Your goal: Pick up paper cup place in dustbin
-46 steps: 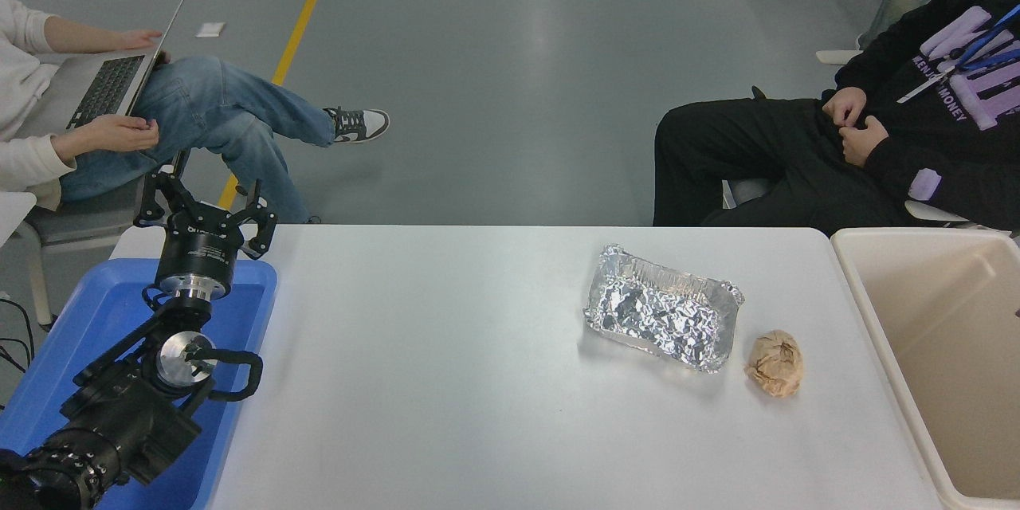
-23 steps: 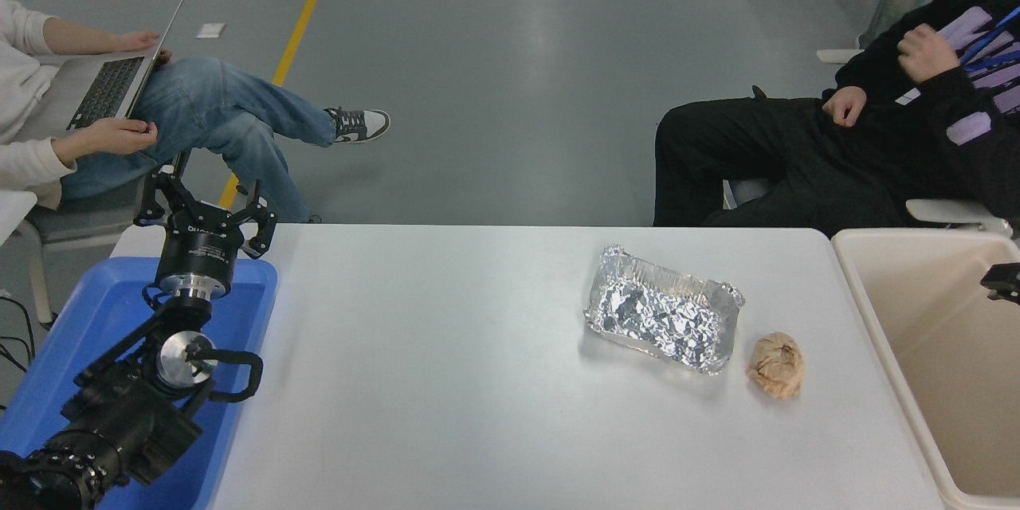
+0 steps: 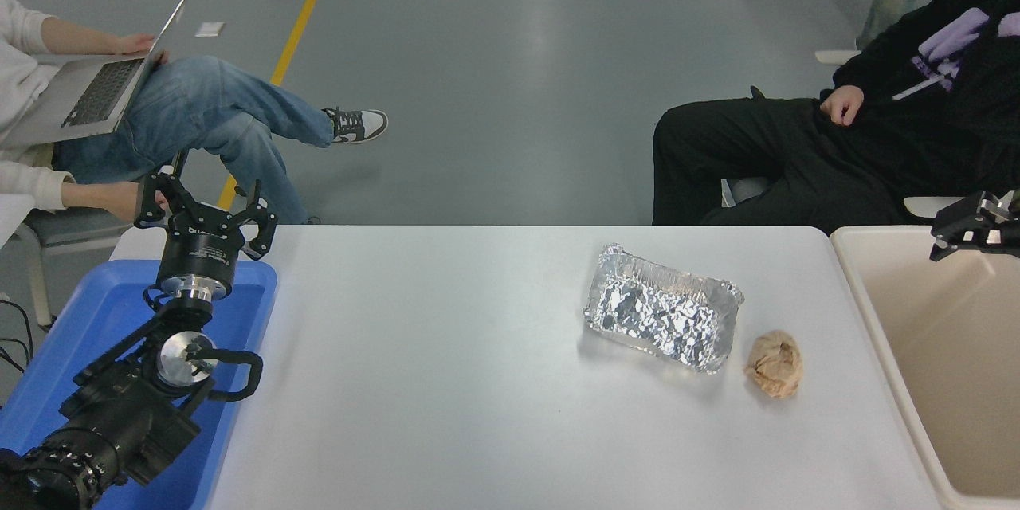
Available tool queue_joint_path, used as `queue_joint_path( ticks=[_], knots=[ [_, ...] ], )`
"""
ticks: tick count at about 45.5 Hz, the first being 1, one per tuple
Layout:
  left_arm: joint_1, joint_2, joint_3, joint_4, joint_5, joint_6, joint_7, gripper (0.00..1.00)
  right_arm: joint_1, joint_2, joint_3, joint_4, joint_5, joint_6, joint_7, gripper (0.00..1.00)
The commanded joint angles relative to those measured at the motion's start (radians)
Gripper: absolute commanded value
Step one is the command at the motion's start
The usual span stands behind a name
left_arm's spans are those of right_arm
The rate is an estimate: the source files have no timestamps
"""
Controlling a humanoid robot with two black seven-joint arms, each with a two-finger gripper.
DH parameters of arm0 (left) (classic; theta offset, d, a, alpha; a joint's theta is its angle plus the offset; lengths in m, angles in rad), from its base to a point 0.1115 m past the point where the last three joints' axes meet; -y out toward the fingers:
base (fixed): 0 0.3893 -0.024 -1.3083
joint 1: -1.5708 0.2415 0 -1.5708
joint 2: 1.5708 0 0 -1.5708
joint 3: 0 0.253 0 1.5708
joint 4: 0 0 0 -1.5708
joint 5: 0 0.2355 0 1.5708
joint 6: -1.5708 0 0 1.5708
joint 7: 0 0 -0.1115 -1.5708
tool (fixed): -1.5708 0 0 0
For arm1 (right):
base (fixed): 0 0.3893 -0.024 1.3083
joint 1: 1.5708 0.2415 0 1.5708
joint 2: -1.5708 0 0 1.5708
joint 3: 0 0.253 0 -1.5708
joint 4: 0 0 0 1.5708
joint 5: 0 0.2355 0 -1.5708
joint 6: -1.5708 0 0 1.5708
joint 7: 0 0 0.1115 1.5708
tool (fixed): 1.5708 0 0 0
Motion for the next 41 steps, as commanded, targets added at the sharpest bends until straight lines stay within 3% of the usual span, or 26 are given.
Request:
queue_joint_path(
  ticks=[1,17,41],
  knots=[
    [0.000,0.000,0.000,-0.001,-0.001,0.000,0.000,0.99,0.182,0.197,-0.015,0.096,0.000,0.092,-0.002,1.00],
    [0.000,-0.001,0.000,0.001,-0.001,0.000,0.000,0.99,0.288,0.298,0.215,0.096,0.010,0.092,-0.002,1.00],
    [0.000,0.000,0.000,0.001,0.000,0.000,0.000,0.99,0.286,0.343,0.154,0.099,0.058,0.092,0.000,1.00]
  ],
)
